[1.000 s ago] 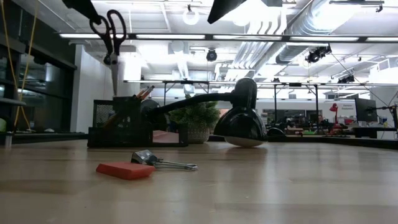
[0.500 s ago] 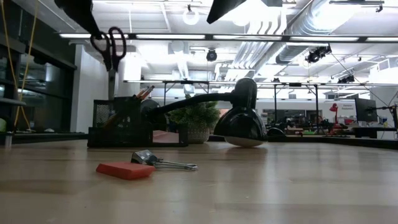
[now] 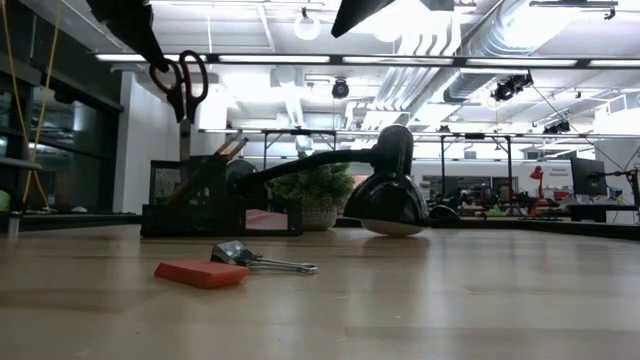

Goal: Pick and place office supplies into organizer
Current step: Put the black scissors into the black desk organizer, then put the black binder clip into the black desk organizer

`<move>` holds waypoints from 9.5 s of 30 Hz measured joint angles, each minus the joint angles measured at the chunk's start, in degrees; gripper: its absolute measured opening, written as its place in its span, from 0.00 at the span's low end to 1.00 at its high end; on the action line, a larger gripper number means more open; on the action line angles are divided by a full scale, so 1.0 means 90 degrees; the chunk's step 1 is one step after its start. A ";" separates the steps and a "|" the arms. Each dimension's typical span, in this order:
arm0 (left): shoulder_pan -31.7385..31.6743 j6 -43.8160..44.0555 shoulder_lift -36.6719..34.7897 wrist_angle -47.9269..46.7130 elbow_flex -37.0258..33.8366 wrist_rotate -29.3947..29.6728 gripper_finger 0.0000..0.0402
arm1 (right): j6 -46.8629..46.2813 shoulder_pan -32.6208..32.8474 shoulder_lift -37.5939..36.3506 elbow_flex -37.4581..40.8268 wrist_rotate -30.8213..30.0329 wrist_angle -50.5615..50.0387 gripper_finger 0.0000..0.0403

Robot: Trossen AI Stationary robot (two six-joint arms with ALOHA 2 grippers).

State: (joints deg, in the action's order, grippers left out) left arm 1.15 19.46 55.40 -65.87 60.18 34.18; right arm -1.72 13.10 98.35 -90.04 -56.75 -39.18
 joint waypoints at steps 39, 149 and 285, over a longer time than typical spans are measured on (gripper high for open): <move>0.0000 -0.0014 0.0479 0.0171 -0.0005 -0.0011 0.11 | -0.0097 0.0000 0.0000 0.0005 0.0206 -0.0017 0.34; 0.2249 0.1057 0.0838 0.4849 -0.2229 -0.1339 0.25 | -0.1937 0.1619 0.2449 0.1885 0.3568 0.4627 0.34; 0.2252 0.0819 -0.0078 0.4486 -0.2222 -0.2167 0.25 | 0.4274 -0.1020 0.4484 -0.1277 0.2752 0.5505 0.00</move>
State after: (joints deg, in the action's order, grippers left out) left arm 21.42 26.83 54.70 -25.49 40.18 14.68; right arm 36.75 3.92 138.71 -101.54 -31.98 10.37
